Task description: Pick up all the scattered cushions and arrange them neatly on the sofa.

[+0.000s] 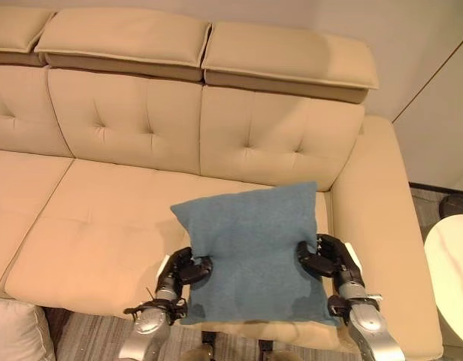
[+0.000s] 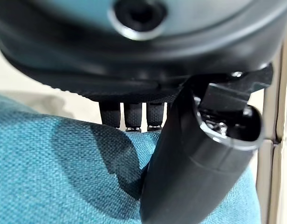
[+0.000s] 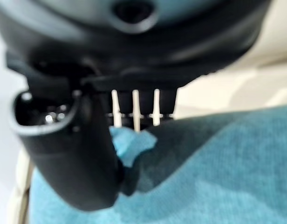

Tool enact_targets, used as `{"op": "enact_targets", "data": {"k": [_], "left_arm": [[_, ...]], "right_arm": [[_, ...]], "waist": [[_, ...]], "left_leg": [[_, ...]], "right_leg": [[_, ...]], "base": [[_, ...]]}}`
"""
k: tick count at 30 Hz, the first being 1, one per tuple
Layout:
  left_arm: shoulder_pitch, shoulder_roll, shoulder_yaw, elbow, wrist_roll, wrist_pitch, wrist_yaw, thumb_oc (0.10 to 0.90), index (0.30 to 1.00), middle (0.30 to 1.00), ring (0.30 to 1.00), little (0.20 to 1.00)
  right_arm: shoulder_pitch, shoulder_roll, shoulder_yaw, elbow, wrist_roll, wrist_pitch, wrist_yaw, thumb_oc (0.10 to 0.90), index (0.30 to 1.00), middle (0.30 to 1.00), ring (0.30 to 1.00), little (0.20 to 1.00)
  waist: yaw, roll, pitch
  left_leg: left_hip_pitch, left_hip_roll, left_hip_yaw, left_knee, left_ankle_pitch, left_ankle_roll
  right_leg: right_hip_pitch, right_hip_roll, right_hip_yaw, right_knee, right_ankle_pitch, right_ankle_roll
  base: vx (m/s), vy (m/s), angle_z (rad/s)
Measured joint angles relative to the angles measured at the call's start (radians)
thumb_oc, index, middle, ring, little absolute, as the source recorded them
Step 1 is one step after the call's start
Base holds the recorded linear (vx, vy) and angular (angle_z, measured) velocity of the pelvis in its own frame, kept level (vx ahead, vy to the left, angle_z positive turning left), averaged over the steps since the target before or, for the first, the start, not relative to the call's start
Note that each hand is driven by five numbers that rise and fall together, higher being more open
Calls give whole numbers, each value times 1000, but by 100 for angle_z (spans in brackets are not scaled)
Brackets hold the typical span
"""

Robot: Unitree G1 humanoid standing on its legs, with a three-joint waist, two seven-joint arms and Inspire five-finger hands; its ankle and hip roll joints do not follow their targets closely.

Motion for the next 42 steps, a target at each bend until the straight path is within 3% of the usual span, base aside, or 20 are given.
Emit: {"op": "enact_targets", "data": {"k": [7,13,15,16,18,20,23,31,32,33,34,35,36,37,38,39,40,41,42], "left_arm": [[-72,13,3,-9,1,-2,27,400,300,300,300,300],[-278,-26,-45,26,4,-6,137,400,300,300,300,300],[-364,-25,-74,77,14,-8,167,400,300,300,300,300],[-514,-2,-119,178,24,-8,219,400,300,300,300,300],[-643,9,-160,250,37,-8,253,400,300,300,300,300],[-760,37,-166,265,43,-14,287,400,300,300,300,300],[-870,43,-174,299,63,-25,322,400,300,300,300,300],[-1079,56,-203,323,162,-49,437,400,300,300,300,300],[-1097,41,-203,333,172,-49,462,400,300,300,300,300],[-1121,25,-204,345,178,-49,484,546,519,519,519,519],[-1135,12,-210,357,183,-52,494,800,900,900,900,900],[-1163,-5,-226,388,188,-55,500,800,900,900,900,900],[-1187,-13,-233,410,190,-56,499,800,900,900,900,900],[-1215,-8,-231,421,190,-58,496,800,900,900,900,900],[-1234,-6,-233,437,191,-61,492,800,900,900,900,900],[-1239,-5,-235,439,189,-64,488,800,900,900,900,900],[-1223,-1,-241,440,186,-64,480,800,900,900,900,900],[-1215,23,-250,441,173,-67,464,800,900,900,900,900],[-1214,25,-259,441,173,-72,452,800,900,900,900,900]], "right_arm": [[-128,7,5,45,-12,0,-45,400,300,300,300,300],[-357,-19,15,121,-60,2,-213,400,300,300,300,300],[-435,-21,33,180,-63,2,-251,400,300,300,300,300],[-567,-29,65,279,-67,2,-301,400,300,300,300,300],[-676,-58,94,343,-72,2,-329,400,300,300,300,300],[-783,-95,115,372,-87,2,-365,400,300,300,300,300],[-879,-99,130,412,-89,1,-407,400,300,300,300,300],[-1025,-155,154,438,-183,1,-550,400,300,300,300,300],[-1060,-159,174,474,-210,1,-578,400,300,300,300,300],[-1105,-172,187,508,-227,1,-585,400,300,300,300,300],[-1121,-184,191,520,-234,1,-595,563,545,545,545,545],[-1141,-199,197,545,-239,1,-609,800,900,900,900,900],[-1159,-216,205,571,-240,-1,-618,800,900,900,900,900],[-1240,-220,252,665,-223,1,-619,800,900,900,900,900],[-1276,-226,282,706,-215,5,-617,800,900,900,900,900],[-1289,-230,291,720,-202,11,-612,800,900,900,900,900],[-1287,-231,309,725,-190,23,-593,800,900,900,900,900],[-1287,-245,361,728,-172,25,-552,800,900,900,900,900],[-1281,-255,362,731,-160,26,-538,800,900,900,900,900]], "waist": [[12,-5,3],[-14,-2,5],[-13,-1,5],[-12,4,8],[-11,16,14],[-9,41,29],[-4,54,36],[6,56,36],[11,63,40],[13,89,52],[9,96,53],[-5,95,53],[-13,93,52],[4,93,54],[-1,86,59],[-9,74,66],[10,77,66],[9,77,72],[0,72,75]], "left_leg": [[-52,9,38,-25,12,18],[-226,19,58,-26,49,28],[-248,22,60,-26,56,29],[-278,27,61,-26,64,24],[-312,28,56,-26,77,16],[-345,30,51,-25,83,15],[-356,31,50,-25,87,16],[-407,29,44,-25,89,15],[-408,36,23,-25,103,35],[-412,48,-10,-24,110,44],[-414,37,-15,-24,110,43],[-417,6,-10,-24,109,42],[-421,-18,-10,-24,103,36],[-474,-9,2,28,82,6],[-551,-16,4,142,56,-27],[-605,-17,6,182,12,-28],[-570,25,7,10,106,-11],[-551,61,-7,-26,172,-18],[-551,59,-7,-26,172,-18]], "right_leg": [[-66,12,41,-37,36,7],[-247,21,60,-50,89,4],[-271,24,62,-50,95,3],[-301,28,63,-50,102,0],[-334,30,59,-50,111,-3],[-362,32,51,-49,114,-5],[-372,32,49,-49,114,-6],[-426,30,47,-43,113,-6],[-468,34,49,27,94,8],[-550,38,47,134,40,41],[-551,33,51,65,50,44],[-530,5,51,-46,125,23],[-520,-15,46,-51,177,-4],[-551,-11,48,-51,202,-23],[-564,-21,44,-50,208,-30],[-572,-25,45,-50,210,-33],[-574,16,49,-50,209,-32],[-575,51,41,-50,204,-29],[-575,49,31,-50,204,-29]], "base": [[-112,16,-20],[-112,-16,-13],[-96,-48,-5],[-87,-43,-2],[-67,-32,4],[-48,-37,8],[-11,-6,2],[0,-1,-1],[-7,-4,-16],[-8,-9,-9],[-11,-11,26],[-10,-21,63],[-9,-20,43],[-2,-28,30],[1,-16,15],[7,-46,1],[9,-43,-41],[8,-49,-48],[6,-25,-17]]}}
